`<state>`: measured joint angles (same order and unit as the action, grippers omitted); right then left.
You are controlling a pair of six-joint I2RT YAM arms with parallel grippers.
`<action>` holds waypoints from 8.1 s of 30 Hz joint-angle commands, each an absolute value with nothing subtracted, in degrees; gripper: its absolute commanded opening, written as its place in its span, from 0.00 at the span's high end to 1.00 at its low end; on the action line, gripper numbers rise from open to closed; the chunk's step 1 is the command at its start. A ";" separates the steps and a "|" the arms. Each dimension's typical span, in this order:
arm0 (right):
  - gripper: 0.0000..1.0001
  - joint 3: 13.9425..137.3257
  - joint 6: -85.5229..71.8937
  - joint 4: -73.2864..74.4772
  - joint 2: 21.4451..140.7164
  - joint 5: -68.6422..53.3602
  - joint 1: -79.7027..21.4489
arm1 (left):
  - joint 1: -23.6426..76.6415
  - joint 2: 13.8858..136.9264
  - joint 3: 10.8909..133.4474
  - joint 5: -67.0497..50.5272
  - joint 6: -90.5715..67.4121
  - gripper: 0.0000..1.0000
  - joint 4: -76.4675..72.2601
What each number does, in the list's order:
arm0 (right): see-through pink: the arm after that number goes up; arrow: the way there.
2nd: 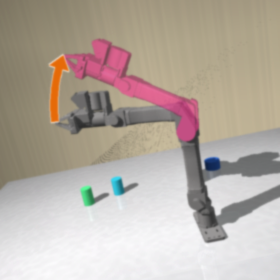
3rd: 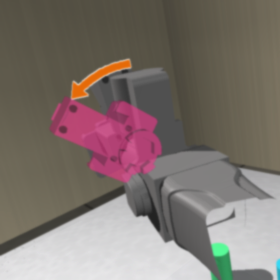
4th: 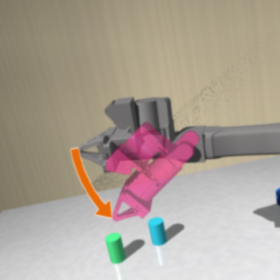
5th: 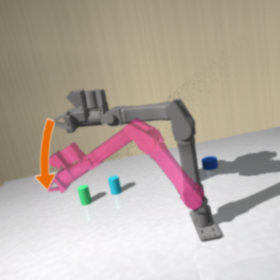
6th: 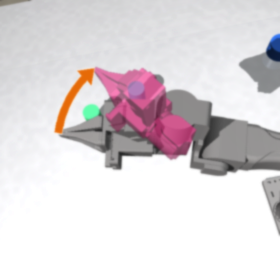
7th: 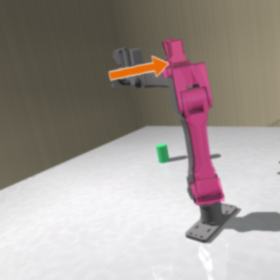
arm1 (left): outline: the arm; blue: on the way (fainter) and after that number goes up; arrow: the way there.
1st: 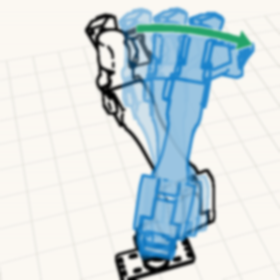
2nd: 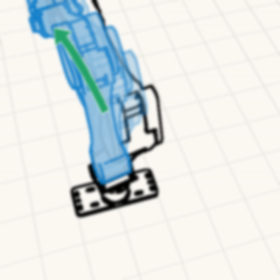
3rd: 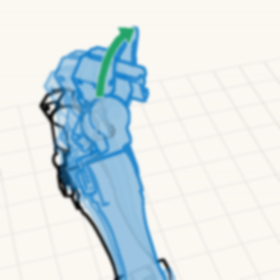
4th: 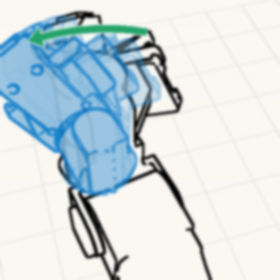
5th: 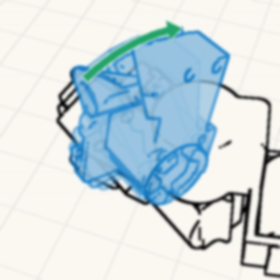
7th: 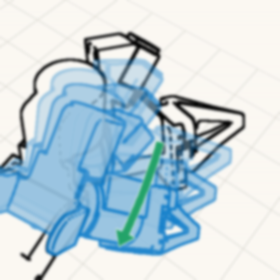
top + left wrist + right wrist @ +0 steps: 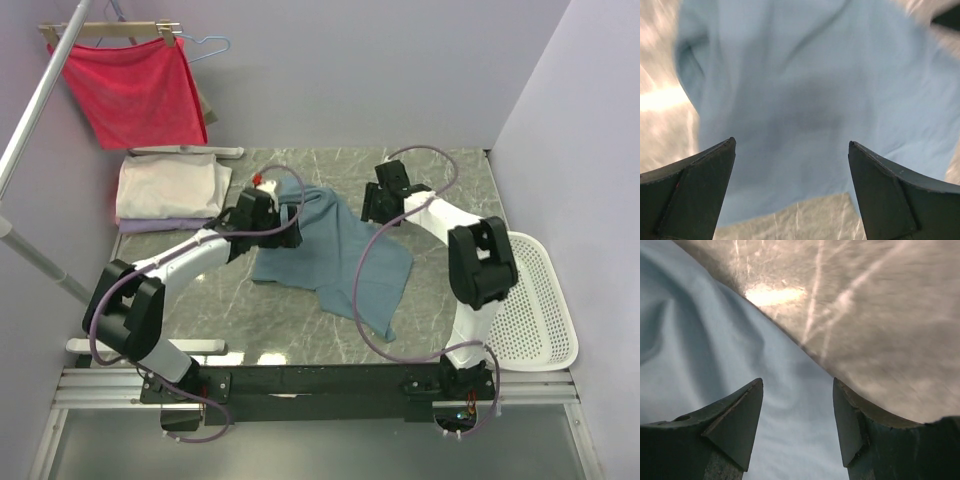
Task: Fold and stack the t-shirts
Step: Flatten out the tshirt
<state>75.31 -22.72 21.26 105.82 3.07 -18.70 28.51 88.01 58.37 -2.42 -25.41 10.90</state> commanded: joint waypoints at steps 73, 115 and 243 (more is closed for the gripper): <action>0.46 79.19 -30.75 5.63 117.50 -31.11 -33.22 | 27.07 49.13 65.04 32.78 -35.51 0.99 55.37; 0.84 83.53 -21.10 31.39 100.18 -6.41 -40.43 | 27.95 60.21 56.26 6.42 -28.39 0.99 24.08; 1.00 76.72 -20.22 21.71 88.09 5.70 -18.37 | 27.77 65.04 49.75 6.23 -26.54 0.99 26.71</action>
